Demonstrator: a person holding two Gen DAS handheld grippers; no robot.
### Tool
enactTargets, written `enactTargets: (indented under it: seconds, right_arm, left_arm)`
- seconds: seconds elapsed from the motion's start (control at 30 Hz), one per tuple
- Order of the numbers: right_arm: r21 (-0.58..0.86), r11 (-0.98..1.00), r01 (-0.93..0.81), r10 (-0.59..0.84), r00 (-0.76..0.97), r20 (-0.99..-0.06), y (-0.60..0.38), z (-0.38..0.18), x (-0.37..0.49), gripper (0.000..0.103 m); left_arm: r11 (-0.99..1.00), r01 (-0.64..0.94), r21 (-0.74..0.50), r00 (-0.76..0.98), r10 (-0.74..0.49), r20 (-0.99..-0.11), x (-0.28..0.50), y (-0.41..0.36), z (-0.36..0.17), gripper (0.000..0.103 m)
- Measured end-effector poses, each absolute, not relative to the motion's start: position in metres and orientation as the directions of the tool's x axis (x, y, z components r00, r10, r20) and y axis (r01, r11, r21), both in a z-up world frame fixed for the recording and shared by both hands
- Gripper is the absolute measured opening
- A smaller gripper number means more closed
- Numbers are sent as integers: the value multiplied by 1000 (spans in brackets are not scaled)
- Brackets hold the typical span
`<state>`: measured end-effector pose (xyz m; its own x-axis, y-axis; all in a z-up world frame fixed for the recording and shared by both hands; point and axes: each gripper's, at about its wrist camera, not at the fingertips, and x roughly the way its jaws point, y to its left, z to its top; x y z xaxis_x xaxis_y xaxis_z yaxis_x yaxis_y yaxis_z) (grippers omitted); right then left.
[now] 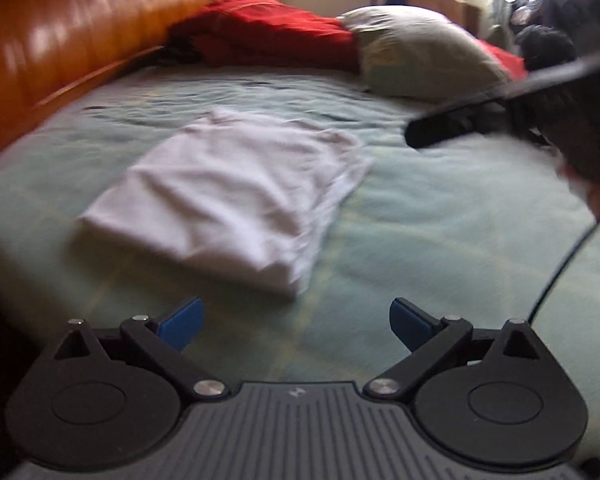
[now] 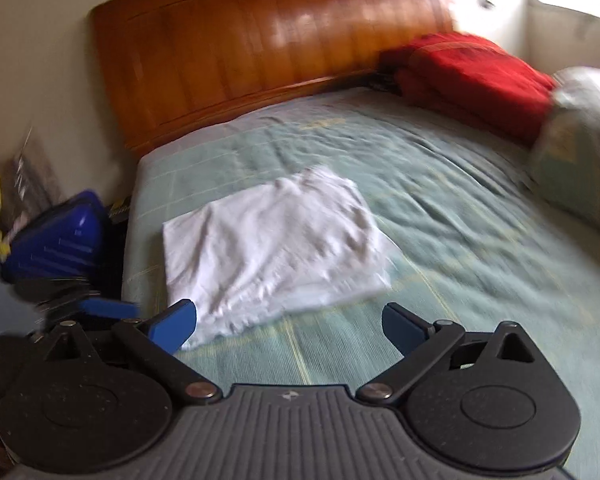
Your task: Fold clothes
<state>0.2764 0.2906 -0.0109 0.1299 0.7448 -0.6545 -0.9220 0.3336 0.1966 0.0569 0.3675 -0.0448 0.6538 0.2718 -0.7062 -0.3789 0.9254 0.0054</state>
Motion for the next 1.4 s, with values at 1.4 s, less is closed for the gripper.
enactTargets:
  seconds: [1.4]
  right_arm:
    - [140, 378, -915, 602, 129, -788, 321, -14, 224, 103]
  left_arm:
    - [764, -644, -46, 553, 422, -718, -28, 384, -55, 101]
